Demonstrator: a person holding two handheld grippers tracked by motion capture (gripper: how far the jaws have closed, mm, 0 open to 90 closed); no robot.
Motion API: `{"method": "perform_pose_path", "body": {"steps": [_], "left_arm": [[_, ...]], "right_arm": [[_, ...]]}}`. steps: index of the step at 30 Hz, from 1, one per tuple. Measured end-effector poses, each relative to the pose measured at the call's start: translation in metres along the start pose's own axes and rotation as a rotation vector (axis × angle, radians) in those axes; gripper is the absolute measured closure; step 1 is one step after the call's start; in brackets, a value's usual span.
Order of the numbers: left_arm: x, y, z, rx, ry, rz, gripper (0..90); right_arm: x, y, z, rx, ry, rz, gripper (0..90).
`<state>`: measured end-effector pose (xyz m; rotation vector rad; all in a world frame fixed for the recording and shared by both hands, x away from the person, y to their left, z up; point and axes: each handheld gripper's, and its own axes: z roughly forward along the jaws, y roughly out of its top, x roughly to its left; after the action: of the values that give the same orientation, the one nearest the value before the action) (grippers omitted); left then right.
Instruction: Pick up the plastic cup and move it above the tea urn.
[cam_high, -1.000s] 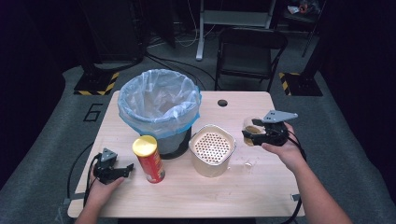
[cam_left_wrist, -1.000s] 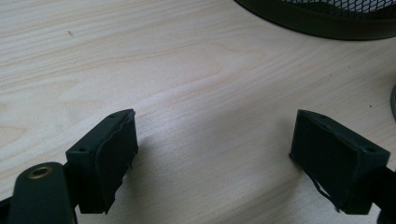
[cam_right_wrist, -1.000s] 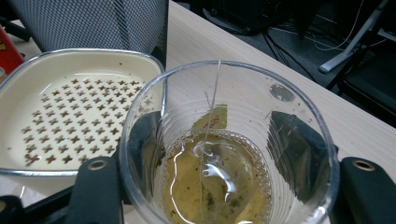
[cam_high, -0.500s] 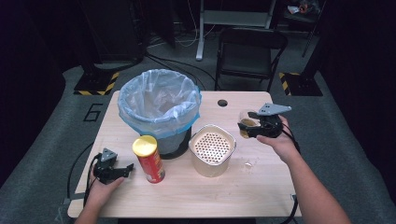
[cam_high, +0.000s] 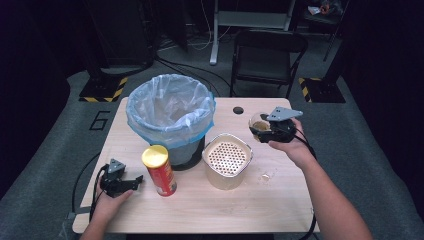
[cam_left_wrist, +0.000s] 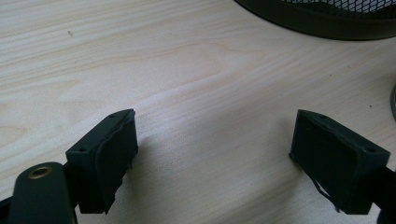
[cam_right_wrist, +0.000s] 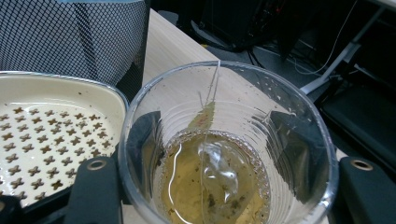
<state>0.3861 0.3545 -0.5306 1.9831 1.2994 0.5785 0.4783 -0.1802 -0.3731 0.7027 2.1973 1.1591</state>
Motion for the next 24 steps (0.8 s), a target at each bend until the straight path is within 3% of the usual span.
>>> {"method": "perform_pose_path", "body": {"steps": [5,9,19,24], "left_arm": [[0.000,0.000,0.000,0.000,0.000,0.000,14.2],[0.000,0.000,0.000,0.000,-0.001,0.000,14.2],[0.000,0.000,0.000,0.001,-0.001,0.001,14.1],[0.000,0.000,0.000,0.001,-0.001,0.001,14.1]], "right_arm": [[0.003,0.001,0.004,-0.002,-0.006,-0.026,35.5],[0.004,0.002,0.006,-0.015,-0.021,-0.090,35.5],[0.006,0.008,0.007,-0.041,-0.056,-0.169,35.4],[0.013,0.007,0.012,-0.017,-0.069,-0.229,35.4]]}}
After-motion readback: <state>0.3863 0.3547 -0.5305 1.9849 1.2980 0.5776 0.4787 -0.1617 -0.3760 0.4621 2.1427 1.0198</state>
